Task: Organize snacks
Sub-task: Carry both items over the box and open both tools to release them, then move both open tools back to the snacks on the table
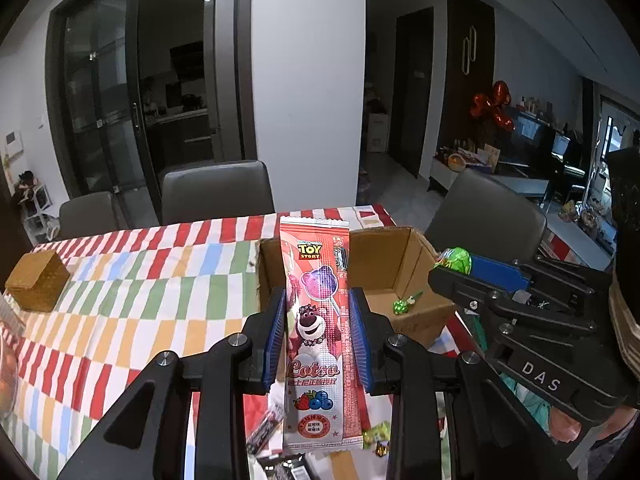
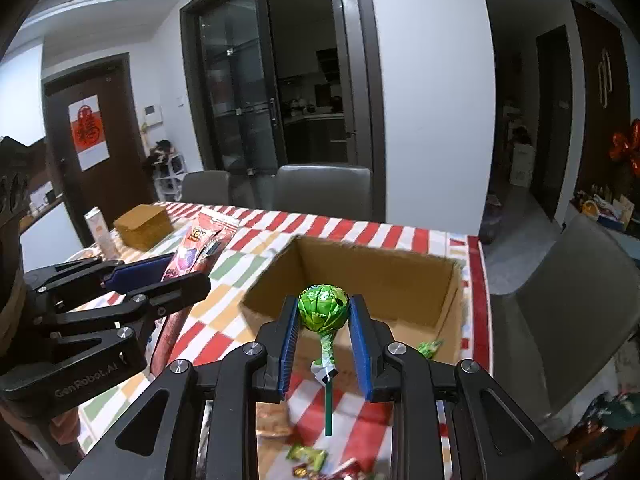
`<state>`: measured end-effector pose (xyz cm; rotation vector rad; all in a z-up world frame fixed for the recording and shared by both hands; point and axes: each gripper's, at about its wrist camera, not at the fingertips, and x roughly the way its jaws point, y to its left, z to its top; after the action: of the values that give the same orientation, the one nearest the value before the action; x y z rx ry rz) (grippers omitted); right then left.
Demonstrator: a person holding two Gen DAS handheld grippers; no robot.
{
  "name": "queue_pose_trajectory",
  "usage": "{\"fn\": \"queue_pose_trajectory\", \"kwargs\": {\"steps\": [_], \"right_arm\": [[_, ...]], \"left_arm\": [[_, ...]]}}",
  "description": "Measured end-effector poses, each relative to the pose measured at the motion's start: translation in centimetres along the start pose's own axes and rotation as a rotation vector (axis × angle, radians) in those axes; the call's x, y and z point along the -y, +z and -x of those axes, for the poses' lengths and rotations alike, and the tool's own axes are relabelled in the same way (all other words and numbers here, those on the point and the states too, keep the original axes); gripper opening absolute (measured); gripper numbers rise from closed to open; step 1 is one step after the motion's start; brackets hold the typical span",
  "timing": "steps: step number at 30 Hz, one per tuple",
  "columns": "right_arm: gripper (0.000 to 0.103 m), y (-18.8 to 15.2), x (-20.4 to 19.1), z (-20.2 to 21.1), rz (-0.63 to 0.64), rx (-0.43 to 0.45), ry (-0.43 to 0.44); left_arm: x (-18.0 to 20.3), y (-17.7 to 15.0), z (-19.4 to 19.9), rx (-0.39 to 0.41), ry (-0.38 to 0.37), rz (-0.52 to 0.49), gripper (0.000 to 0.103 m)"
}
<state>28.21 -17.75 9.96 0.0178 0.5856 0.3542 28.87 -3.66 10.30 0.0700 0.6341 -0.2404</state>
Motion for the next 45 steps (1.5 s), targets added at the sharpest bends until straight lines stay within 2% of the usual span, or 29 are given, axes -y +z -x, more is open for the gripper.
{"fn": "queue_pose_trajectory", "kwargs": {"steps": [13,26,29,30,31,33,45], "right_arm": [[0.026,3.5,4.0,-4.5,-0.018,-0.066,-0.066],[0.026,3.3,6.2,-8.7,-0.055,-0.134,-0.084],[0.027,3.2,6.4,-9.2,-0.058,-0.145,-0.083],[0.027,3.1,6.5,-9.2,-0.057,-0.144,-0.084],[0.032,3.0,6.5,-9.3,-0.057,-0.141,-0.087],[0.042,2.9,6.5,-9.1,-0.066,-0.136,-0.087],[0.044,0.3,3.7,-5.4,-0.024,-0.085,-0.043]], "left_arm": [[-0.5,3.9,-5.6,-0.055,-0.002,-0.006,0.031],[0.1,5.0,-11.1,-0.136,-0.001,-0.005,0.031],[0.1,4.8,-11.8,-0.146,0.011,-0.008,0.033],[0.1,4.8,-11.9,-0.149,0.020,-0.009,0.039],[0.0,4.7,-11.9,-0.149,0.024,-0.010,0.045],[0.0,4.4,-11.6,-0.142,0.043,-0.010,0.048],[-0.1,1.8,-6.1,-0.075,0.077,-0.031,0.057]]}}
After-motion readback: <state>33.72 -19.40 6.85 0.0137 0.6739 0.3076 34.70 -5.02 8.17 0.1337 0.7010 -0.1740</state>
